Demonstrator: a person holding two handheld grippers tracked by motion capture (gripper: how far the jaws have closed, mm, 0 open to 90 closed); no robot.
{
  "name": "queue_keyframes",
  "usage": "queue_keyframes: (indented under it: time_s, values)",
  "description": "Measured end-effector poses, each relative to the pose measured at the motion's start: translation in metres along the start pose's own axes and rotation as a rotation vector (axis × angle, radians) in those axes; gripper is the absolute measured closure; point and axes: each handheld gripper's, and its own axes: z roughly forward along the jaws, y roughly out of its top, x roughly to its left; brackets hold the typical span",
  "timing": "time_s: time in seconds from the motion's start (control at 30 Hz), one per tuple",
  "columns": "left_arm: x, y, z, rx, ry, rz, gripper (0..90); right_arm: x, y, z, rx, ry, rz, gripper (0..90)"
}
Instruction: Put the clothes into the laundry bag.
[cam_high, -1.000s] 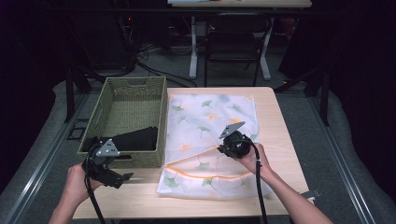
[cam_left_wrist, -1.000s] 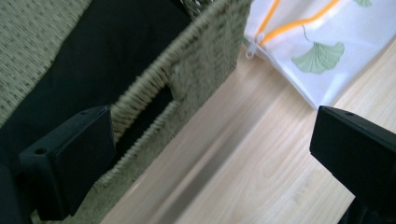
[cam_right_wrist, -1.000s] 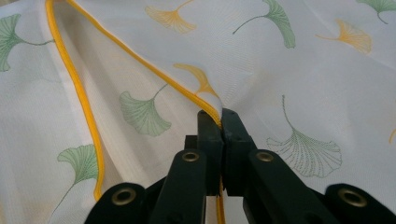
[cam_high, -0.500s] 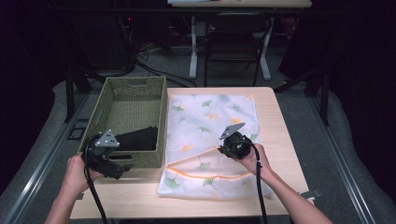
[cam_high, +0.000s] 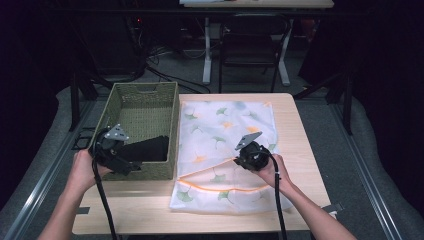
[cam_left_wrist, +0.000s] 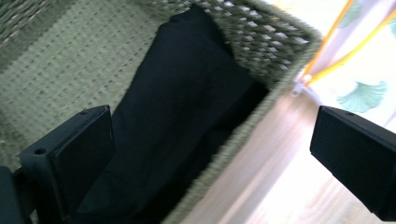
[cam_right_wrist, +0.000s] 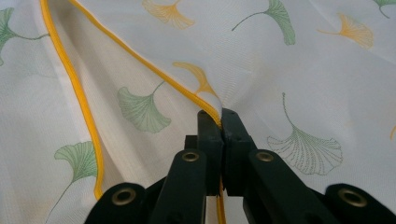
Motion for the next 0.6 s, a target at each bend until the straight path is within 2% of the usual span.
queue_keyframes:
  time_s: [0.13, 0.27, 0.47, 0.53, 0.6]
  values:
    - [0.010, 0.004, 0.001, 0.010, -0.011, -0.007, 0.0, 0.000, 0.000, 0.000, 0.002, 0.002, 0.001, 88.4]
    - [0.017, 0.013, 0.004, 0.037, -0.007, 0.013, 0.0, 0.001, 0.000, 0.000, 0.005, 0.000, 0.002, 88.4]
    - [0.025, 0.020, 0.008, 0.034, -0.013, 0.019, 0.0, 0.001, 0.000, -0.001, 0.006, 0.003, -0.004, 88.4]
    - [0.028, 0.023, 0.010, 0.049, -0.019, 0.026, 0.0, 0.001, 0.000, -0.001, 0.005, 0.003, -0.005, 88.4]
    - [0.030, 0.026, 0.012, 0.065, -0.007, 0.031, 0.0, 0.002, 0.000, -0.001, 0.006, 0.003, -0.007, 88.5]
